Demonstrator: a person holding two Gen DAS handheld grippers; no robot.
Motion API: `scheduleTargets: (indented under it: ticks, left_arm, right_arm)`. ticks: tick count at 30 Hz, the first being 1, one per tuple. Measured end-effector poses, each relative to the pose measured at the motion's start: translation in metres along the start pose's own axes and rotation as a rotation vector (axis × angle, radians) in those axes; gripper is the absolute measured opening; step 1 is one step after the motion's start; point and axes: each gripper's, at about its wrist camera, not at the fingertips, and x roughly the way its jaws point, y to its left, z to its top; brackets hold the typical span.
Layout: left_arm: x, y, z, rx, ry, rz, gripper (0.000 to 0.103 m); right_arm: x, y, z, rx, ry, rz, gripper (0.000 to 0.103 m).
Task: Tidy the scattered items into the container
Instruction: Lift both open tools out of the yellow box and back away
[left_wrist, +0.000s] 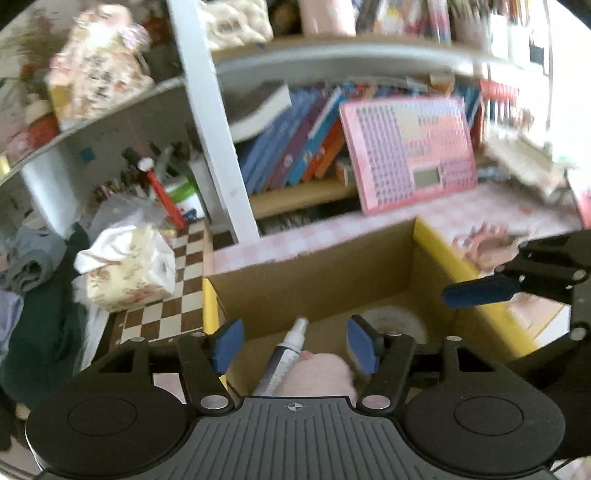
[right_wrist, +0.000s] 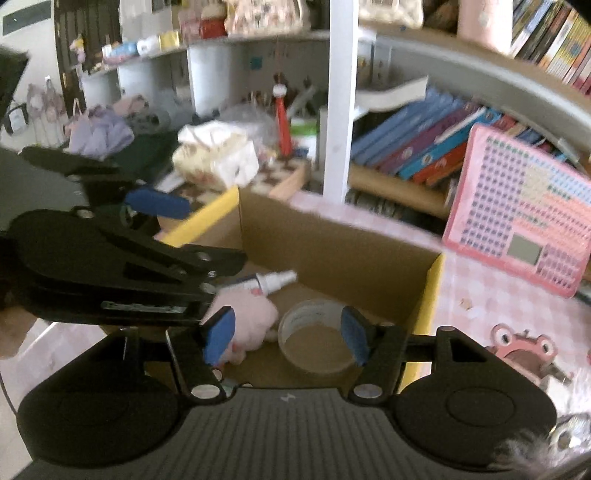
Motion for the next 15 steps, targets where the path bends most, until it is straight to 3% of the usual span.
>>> scheduleTargets:
  ticks: [3,7,11,15]
  left_arm:
    - [-0.026,-0.002,-0.002,-0.014,-0.050,0.016,0.067]
    - [-0.061,-0.006,-0.017,-0.049,-0.113,0.062,0.077]
    - [-0.084,-0.013,-0.044,-0.138,-0.118,0.105,0.080]
    - [-0.109,-0.026,-0.068,-0.130,-0.133,0.139,0.081]
  right_arm:
    - [-0.018,0.004,-0.001,0.010,-0.032,-0.010,0.062]
    - [-0.043,0.011,-0.009,0.009,-0.078,-0.022,0.062]
    - [-0.066,0.020,-0.032,0.028,-0.115,-0.052,0.063]
    - [-0.085,0.027,-0.060,0.082,-0.116,-0.082,0.063]
